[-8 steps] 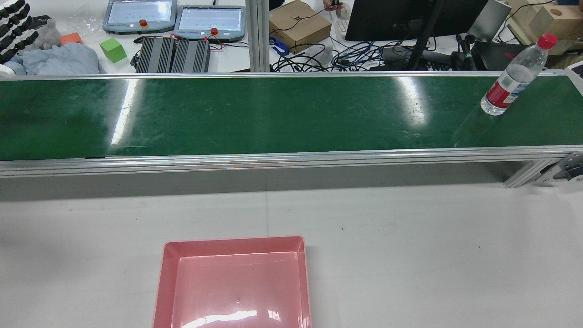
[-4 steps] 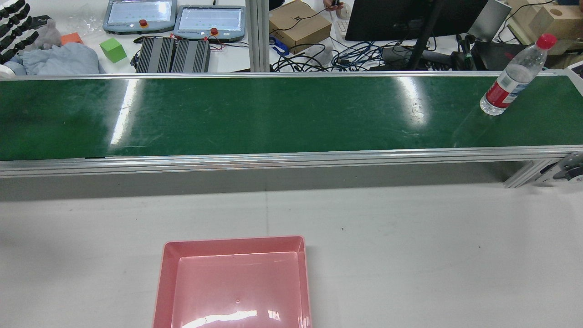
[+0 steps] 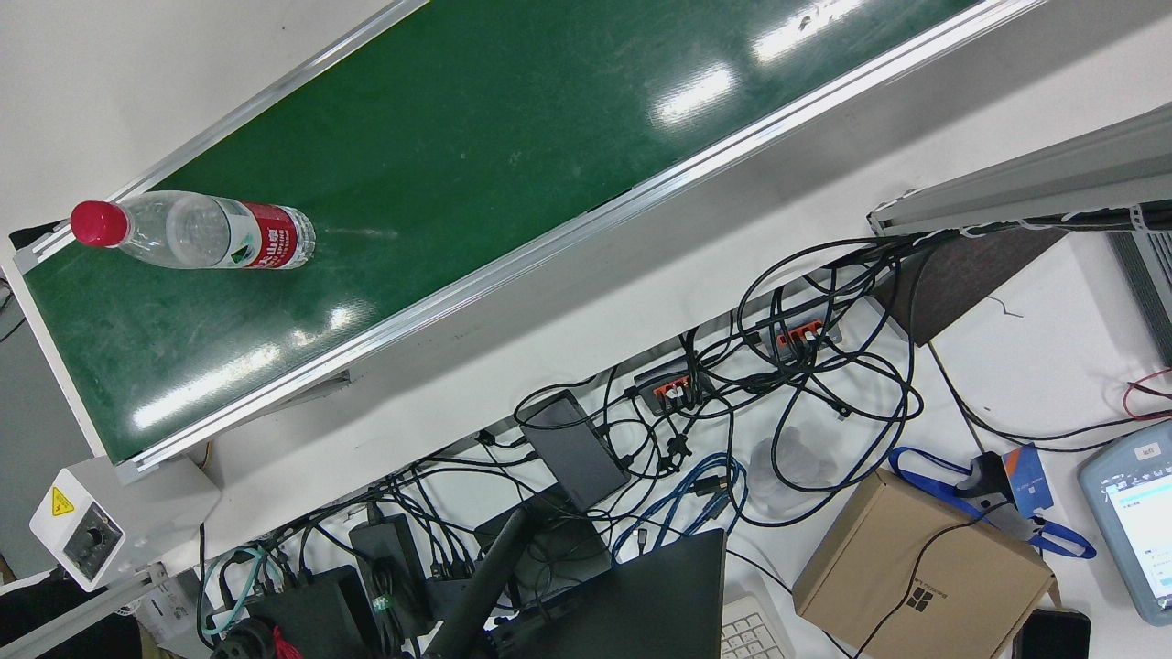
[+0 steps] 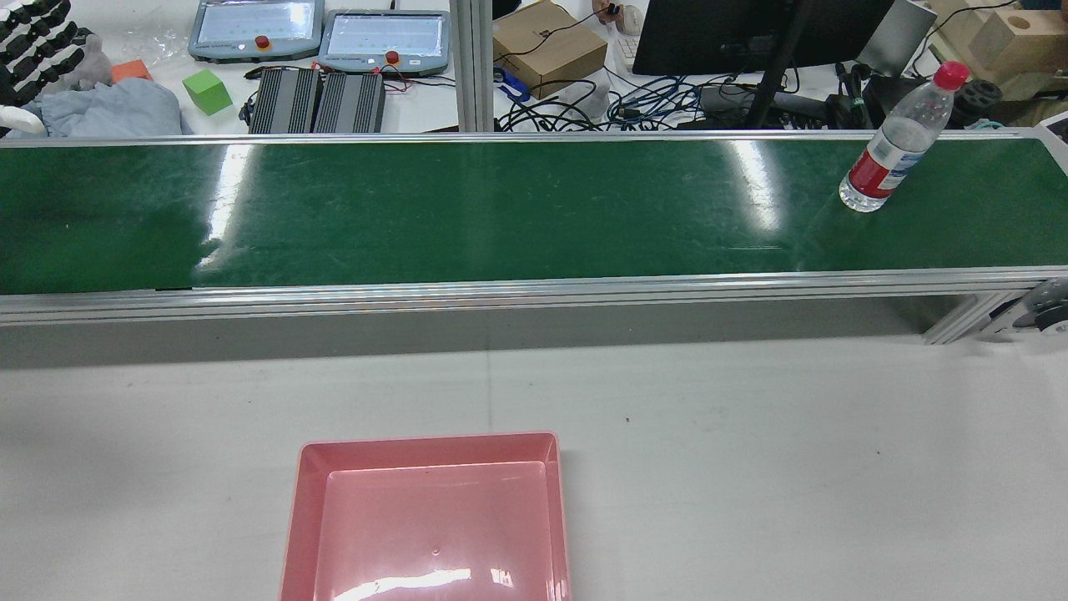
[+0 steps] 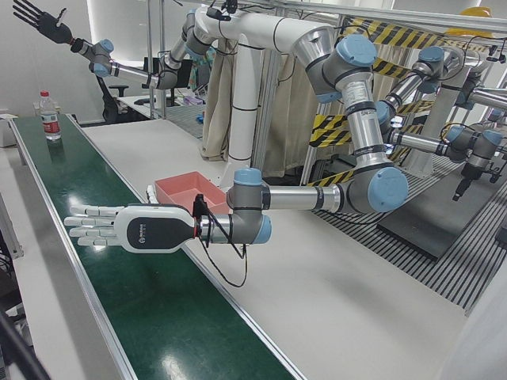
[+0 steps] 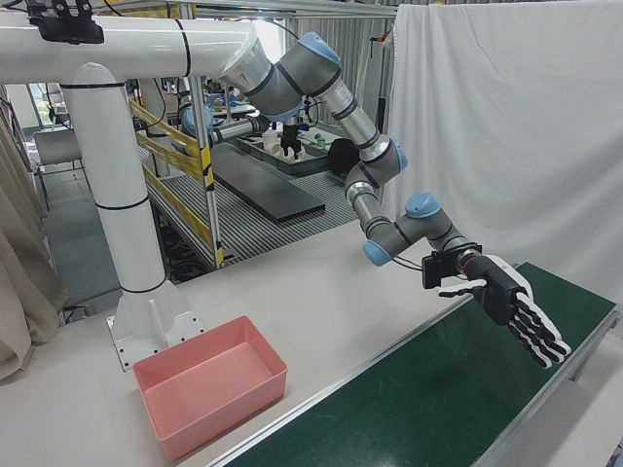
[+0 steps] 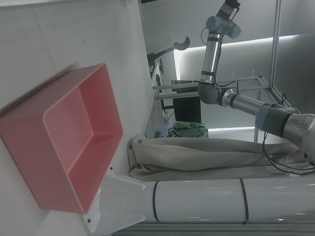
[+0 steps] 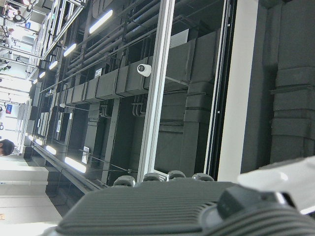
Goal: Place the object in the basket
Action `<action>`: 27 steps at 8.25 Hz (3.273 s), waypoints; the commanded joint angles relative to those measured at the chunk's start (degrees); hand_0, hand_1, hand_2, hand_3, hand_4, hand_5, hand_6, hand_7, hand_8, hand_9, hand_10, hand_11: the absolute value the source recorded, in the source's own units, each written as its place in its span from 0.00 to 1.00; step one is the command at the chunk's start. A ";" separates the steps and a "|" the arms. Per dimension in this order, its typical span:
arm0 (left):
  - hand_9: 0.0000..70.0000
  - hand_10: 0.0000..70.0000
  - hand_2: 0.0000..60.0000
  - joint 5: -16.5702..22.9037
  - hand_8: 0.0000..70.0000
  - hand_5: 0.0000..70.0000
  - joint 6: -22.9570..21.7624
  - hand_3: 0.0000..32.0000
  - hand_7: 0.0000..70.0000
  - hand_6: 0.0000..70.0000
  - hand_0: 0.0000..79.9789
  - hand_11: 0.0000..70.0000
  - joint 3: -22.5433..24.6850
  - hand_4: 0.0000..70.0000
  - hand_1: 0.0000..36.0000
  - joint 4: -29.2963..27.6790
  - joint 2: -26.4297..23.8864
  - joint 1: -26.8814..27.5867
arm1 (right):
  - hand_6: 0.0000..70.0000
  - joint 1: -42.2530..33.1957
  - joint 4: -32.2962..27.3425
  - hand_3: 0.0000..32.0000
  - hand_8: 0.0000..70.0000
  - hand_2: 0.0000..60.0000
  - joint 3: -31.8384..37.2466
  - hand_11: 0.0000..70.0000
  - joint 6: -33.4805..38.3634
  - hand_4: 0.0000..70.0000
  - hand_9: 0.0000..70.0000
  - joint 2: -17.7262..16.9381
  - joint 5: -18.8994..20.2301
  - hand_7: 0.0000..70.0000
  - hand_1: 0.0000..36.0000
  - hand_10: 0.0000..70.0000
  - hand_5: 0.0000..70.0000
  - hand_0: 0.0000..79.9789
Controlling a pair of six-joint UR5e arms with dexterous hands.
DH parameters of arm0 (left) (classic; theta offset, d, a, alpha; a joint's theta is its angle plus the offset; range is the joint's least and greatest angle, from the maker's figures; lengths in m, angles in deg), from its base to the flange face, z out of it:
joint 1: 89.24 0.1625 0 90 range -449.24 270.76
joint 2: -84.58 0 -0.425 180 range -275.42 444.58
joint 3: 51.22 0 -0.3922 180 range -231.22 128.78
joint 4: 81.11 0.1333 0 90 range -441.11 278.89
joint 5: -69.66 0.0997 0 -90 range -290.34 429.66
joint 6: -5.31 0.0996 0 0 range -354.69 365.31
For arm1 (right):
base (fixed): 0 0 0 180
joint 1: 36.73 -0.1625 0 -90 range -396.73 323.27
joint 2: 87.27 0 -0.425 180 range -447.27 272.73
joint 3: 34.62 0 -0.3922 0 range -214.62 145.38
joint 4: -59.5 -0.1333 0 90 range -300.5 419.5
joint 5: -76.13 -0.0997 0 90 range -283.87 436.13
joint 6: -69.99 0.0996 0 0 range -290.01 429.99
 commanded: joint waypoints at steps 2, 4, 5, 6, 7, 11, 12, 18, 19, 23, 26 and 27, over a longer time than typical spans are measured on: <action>0.03 0.03 0.00 0.02 0.00 0.13 -0.02 0.00 0.00 0.02 0.74 0.08 0.70 0.00 0.56 0.66 -0.05 0.01 | 0.00 0.08 0.00 0.00 0.00 0.00 0.00 0.00 0.00 0.00 0.00 0.00 0.00 0.00 0.00 0.00 0.00 0.00; 0.02 0.03 0.00 -0.07 0.00 0.12 0.33 0.00 0.00 0.02 0.74 0.09 0.61 0.00 0.55 0.74 -0.05 0.53 | 0.00 0.00 0.00 0.00 0.00 0.00 0.00 0.00 0.00 0.00 0.00 0.00 0.00 0.00 0.00 0.00 0.00 0.00; 0.02 0.03 0.00 -0.07 0.00 0.12 0.33 0.00 0.00 0.03 0.73 0.09 0.61 0.01 0.55 1.27 -0.66 0.89 | 0.00 0.08 0.00 0.00 0.00 0.00 0.00 0.00 0.00 0.00 0.00 0.00 0.00 0.00 0.00 0.00 0.00 0.00; 0.03 0.03 0.00 -0.07 0.00 0.12 0.41 0.00 0.00 0.02 0.74 0.09 0.70 0.01 0.55 1.53 -0.76 0.98 | 0.00 0.08 0.00 0.00 0.00 0.00 0.00 0.00 0.00 0.00 0.00 0.00 0.00 0.00 0.00 0.00 0.00 0.00; 0.02 0.03 0.00 -0.07 0.00 0.12 0.76 0.00 0.00 0.02 0.73 0.09 0.70 0.01 0.54 1.97 -1.02 1.07 | 0.00 0.00 0.00 0.00 0.00 0.00 0.00 0.00 0.00 0.00 0.00 0.00 0.00 0.00 0.00 0.00 0.00 0.00; 0.02 0.04 0.00 -0.07 0.00 0.12 1.73 0.00 0.00 0.02 0.73 0.09 0.44 0.00 0.53 3.29 -2.25 2.30 | 0.00 0.00 0.00 0.00 0.00 0.00 -0.09 0.00 0.00 0.00 0.00 0.00 0.00 0.00 0.00 0.00 0.00 0.00; 0.04 0.04 0.00 -0.07 0.02 0.13 1.73 0.00 0.00 0.03 0.73 0.10 0.35 0.03 0.53 3.21 -2.17 2.30 | 0.00 0.00 0.00 0.00 0.00 0.00 -0.18 0.00 0.00 0.00 0.00 0.00 0.00 0.00 0.00 0.00 0.00 0.00; 0.05 0.06 0.00 -0.16 0.03 0.13 2.17 0.00 0.00 0.04 0.72 0.12 -0.09 0.05 0.52 3.29 -2.16 3.61 | 0.00 0.00 0.00 0.00 0.00 0.00 -0.35 0.00 0.00 0.00 0.00 0.00 0.00 0.00 0.00 0.00 0.00 0.00; 0.05 0.05 0.00 -0.16 0.03 0.13 2.17 0.00 0.00 0.04 0.72 0.11 -0.18 0.05 0.52 3.29 -2.16 3.70 | 0.00 0.00 0.00 0.00 0.00 0.00 -0.44 0.00 0.00 0.00 0.00 0.00 0.00 0.00 0.00 0.00 0.00 0.00; 0.03 0.04 0.00 -0.24 0.00 0.12 2.17 0.00 0.00 0.03 0.71 0.10 -0.62 0.00 0.49 3.38 -2.08 3.53 | 0.00 0.00 0.00 0.00 0.00 0.00 -0.35 0.00 0.00 0.00 0.00 0.00 0.00 0.00 0.00 0.00 0.00 0.00; 0.04 0.05 0.00 -0.24 0.01 0.12 2.09 0.00 0.00 0.03 0.70 0.10 -1.50 0.00 0.47 2.94 -1.99 3.53 | 0.00 0.00 0.00 0.00 0.00 0.00 -0.18 0.00 0.00 0.00 0.00 0.00 0.00 0.00 0.00 0.00 0.00 0.00; 0.03 0.04 0.00 -0.24 0.00 0.12 2.09 0.00 0.00 0.03 0.70 0.10 -1.50 0.00 0.47 2.94 -1.90 3.53 | 0.00 0.00 0.00 0.00 0.00 0.00 -0.26 0.00 0.00 0.00 0.00 0.00 0.00 0.00 0.00 0.00 0.00 0.00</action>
